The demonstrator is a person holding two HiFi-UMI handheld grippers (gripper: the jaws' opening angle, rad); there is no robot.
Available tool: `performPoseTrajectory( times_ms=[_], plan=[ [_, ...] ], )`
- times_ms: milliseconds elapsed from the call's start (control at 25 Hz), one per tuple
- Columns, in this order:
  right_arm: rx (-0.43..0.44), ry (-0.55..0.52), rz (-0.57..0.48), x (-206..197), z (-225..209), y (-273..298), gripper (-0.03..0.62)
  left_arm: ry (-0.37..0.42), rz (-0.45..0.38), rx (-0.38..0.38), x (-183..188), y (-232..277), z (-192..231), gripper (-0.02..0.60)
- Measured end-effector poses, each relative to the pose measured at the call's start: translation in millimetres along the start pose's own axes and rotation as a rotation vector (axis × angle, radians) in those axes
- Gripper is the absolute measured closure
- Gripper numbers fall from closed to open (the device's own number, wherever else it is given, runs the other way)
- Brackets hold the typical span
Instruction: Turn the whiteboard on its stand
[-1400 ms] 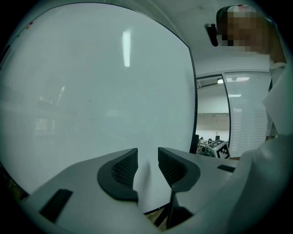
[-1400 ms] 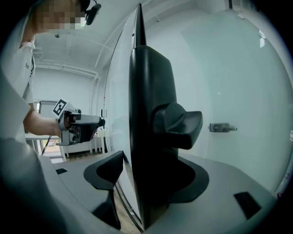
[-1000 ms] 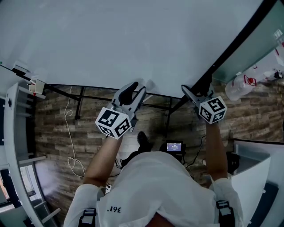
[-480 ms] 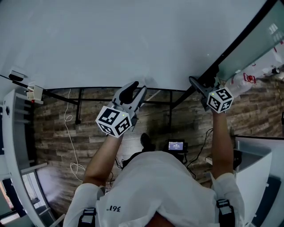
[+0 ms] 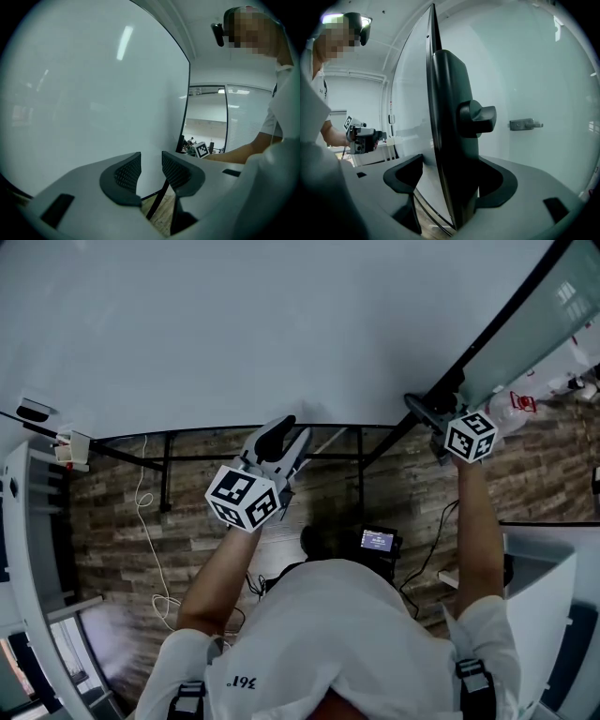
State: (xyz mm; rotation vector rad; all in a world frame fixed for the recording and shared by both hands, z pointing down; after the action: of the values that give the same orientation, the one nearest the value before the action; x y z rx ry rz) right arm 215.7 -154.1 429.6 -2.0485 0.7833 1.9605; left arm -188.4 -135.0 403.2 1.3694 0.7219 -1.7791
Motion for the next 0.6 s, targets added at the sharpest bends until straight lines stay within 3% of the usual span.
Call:
performPoseTrajectory(
  times_ms=[600],
  plan=[
    [0.09,0.022,-0.018,-1,-17,11,0.247,0.0,0.007,0.067,-1,35,-10,0.453]
  ],
)
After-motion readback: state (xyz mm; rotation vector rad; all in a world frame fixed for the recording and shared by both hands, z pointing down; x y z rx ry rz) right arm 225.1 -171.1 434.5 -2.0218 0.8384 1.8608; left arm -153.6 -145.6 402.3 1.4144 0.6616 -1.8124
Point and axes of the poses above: the fingertips, and each gripper's own axes: y forward along the fingers, z to its left, x out of its top, the point moved 10 cm from there along -y, backward along the fingers, and after that the axes turned 1 degree about -z, right-handed, at the moved point
